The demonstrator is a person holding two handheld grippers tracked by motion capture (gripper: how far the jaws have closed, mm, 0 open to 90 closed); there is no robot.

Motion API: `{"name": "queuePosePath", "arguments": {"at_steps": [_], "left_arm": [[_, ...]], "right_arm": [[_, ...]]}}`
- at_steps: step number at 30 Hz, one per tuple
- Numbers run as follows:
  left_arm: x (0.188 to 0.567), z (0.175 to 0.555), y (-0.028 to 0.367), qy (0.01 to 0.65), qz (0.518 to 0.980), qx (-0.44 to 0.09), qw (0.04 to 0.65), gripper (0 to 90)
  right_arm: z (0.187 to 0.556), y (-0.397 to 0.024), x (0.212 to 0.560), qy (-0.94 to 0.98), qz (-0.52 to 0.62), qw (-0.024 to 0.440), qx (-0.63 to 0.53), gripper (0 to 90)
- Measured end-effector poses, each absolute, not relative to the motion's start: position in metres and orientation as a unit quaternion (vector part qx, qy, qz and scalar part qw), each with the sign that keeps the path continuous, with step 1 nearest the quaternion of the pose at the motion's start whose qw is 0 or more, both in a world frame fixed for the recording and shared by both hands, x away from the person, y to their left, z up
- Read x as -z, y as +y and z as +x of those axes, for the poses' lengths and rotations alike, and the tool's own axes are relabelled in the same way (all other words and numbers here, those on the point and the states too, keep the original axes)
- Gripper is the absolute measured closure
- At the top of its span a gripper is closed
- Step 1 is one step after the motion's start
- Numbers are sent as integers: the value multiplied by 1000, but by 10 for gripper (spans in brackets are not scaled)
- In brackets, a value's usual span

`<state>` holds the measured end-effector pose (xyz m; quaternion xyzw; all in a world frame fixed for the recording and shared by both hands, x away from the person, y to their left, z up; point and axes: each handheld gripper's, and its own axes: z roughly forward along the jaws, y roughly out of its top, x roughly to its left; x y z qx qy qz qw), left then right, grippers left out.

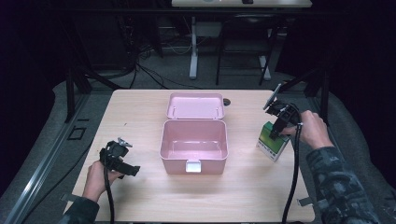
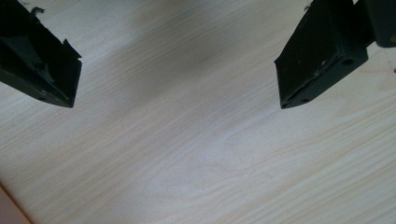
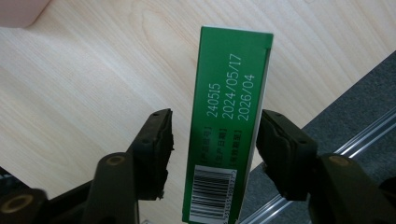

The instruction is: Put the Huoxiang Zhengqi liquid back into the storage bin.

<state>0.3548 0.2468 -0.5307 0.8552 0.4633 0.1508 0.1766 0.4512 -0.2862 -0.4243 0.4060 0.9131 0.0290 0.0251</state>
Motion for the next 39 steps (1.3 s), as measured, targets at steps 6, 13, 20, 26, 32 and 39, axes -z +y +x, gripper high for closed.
{"name": "queuePosePath", "arguments": {"at_steps": [6,13,20,26,32,39], "left_arm": [[532,355,246,462,857,-150,174,3],[532,355,246,462,857,-150,173,4],[532,355,246,461,857,-149,173,4],[531,355,247,462,856,-153,174,4],[531,355,247,462,856,-154,176,3],[531,355,247,463,855,-155,176,3]], "right_arm": [[455,-281,426,916,400,32,-16,574],[455,-277,426,916,399,41,-7,592],[454,-278,425,916,398,39,-11,625],[450,-277,423,922,384,44,-11,634],[449,-279,422,921,385,50,-17,636],[445,-278,412,925,375,55,-10,636]]}}
